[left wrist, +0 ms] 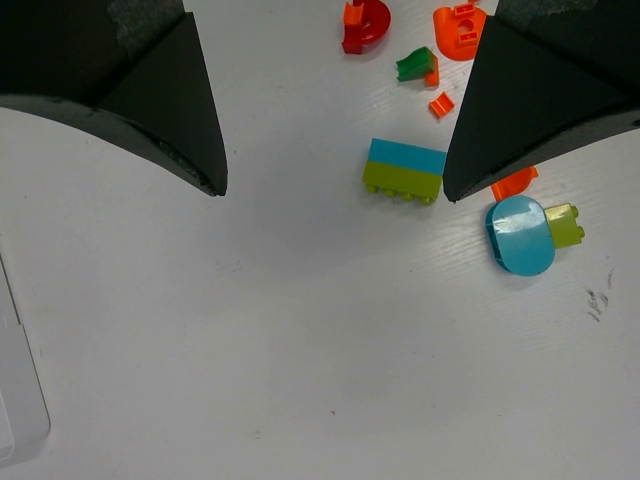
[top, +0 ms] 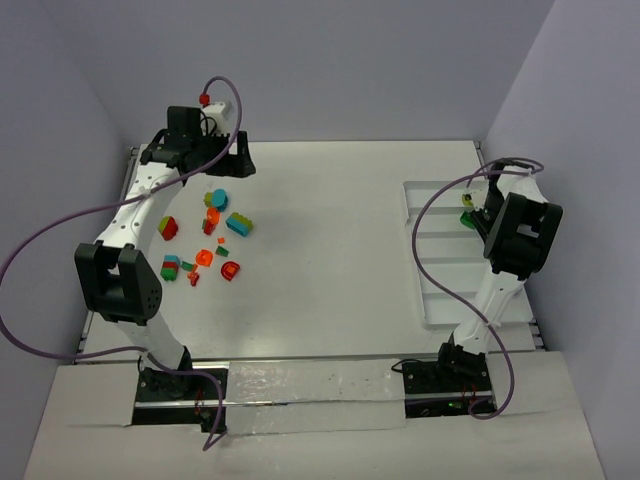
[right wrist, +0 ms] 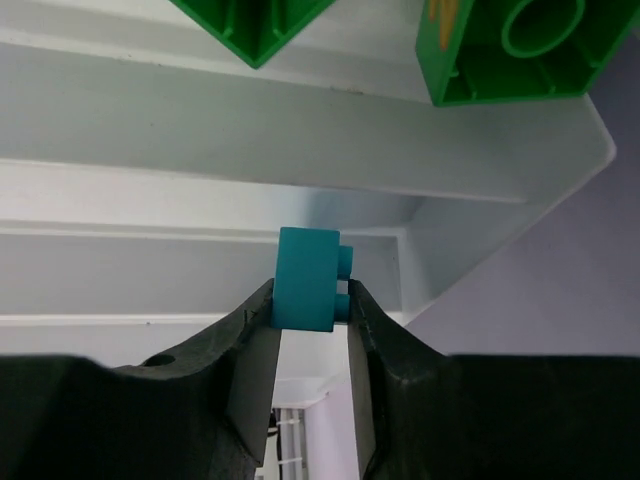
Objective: Sort the legos into containers by color
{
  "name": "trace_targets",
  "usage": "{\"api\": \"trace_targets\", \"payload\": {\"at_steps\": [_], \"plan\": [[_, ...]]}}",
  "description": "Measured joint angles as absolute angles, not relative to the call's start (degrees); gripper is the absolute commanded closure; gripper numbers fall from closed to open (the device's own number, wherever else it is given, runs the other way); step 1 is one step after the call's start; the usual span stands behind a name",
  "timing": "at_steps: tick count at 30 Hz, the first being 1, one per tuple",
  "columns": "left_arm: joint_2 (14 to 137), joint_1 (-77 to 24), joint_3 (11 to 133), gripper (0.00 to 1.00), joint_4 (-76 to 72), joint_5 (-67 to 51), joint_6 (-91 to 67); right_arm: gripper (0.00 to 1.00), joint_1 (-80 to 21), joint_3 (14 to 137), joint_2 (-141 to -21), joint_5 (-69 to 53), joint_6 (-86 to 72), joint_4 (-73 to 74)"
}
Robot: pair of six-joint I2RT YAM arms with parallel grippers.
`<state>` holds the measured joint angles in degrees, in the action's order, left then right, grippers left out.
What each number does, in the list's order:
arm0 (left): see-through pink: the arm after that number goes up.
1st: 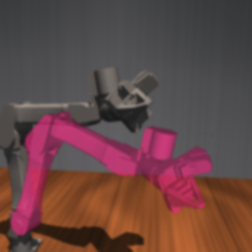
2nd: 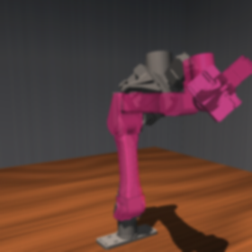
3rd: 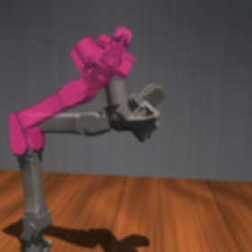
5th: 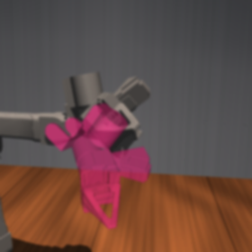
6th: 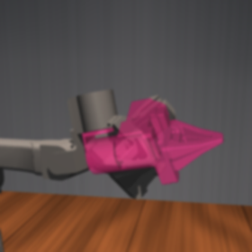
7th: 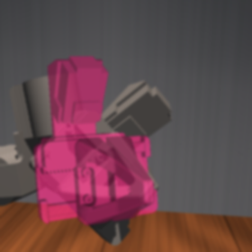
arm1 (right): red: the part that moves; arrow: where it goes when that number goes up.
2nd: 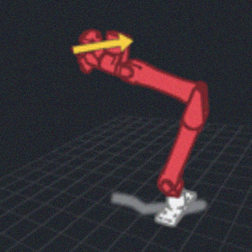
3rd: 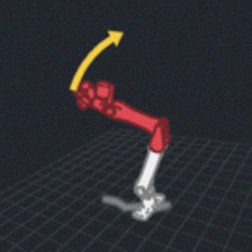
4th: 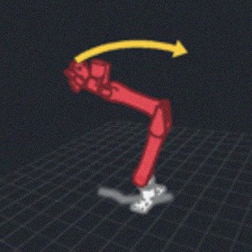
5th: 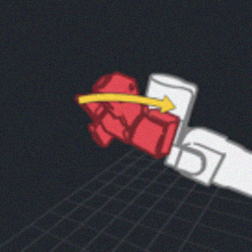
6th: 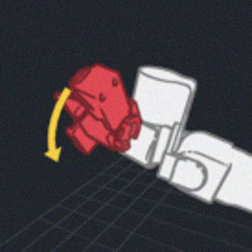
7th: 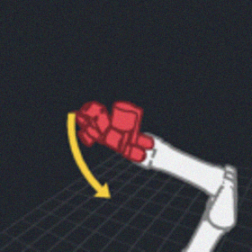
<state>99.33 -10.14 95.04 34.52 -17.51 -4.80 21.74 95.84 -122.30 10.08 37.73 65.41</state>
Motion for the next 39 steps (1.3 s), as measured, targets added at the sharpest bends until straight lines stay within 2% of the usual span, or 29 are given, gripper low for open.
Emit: {"api": "trace_targets", "payload": {"at_steps": [3, 5, 7, 16, 22, 24, 27, 30, 37, 39], "plan": [[99.2, -9.6, 94.2, 0.01, 34.5, -17.4, -4.8, 0.4, 21.7, 97.2, -122.3, 10.5, 37.5, 65.7], [99.2, -9.0, 93.5, 0.01, 34.5, -17.4, -4.8, 0.39, 21.7, 98.4, -122.3, 10.5, 37.2, 65.8], [99.1, -8.4, 93.2, 0.01, 34.6, -17.4, -4.8, 0.34, 21.6, 99.3, -122.3, 10.5, 37.0, 65.8], [98.9, -6.1, 92.7, 0.01, 34.5, -18.0, -4.9, 0.32, 20.4, 102.6, -122.3, 9.7, 36.5, 68.4], [98.9, -1.8, 92.6, 0.09, 34.6, -17.8, -4.8, 0.22, 15.6, 108.4, -119.1, 4.6, 35.1, 70.3], [99.1, -0.8, 92.6, 0.1, 34.7, -16.2, -3.4, 0.14, 12.5, 109.5, -116.9, 2.4, 34.3, 70.3], [99.8, -0.6, 92.6, 0.22, 34.6, -14.0, -0.4, 0.05, 7.7, 111.0, -113.8, -1.0, 33.3, 70.5], [102.2, -0.7, 94.1, 0.26, 35.1, -13.3, 2.9, 0.0, 3.6, 112.6, -112.3, -4.4, 31.6, 71.1], [106.0, -1.6, 91.8, 0.15, 36.9, -15.9, 9.1, 0.0, -0.2, 114.4, -112.3, -9.7, 28.1, 72.0], [106.0, -3.0, 90.7, 0.06, 38.1, -16.8, 11.2, 0.0, -0.5, 114.7, -112.3, -10.2, 27.6, 72.1]]}}
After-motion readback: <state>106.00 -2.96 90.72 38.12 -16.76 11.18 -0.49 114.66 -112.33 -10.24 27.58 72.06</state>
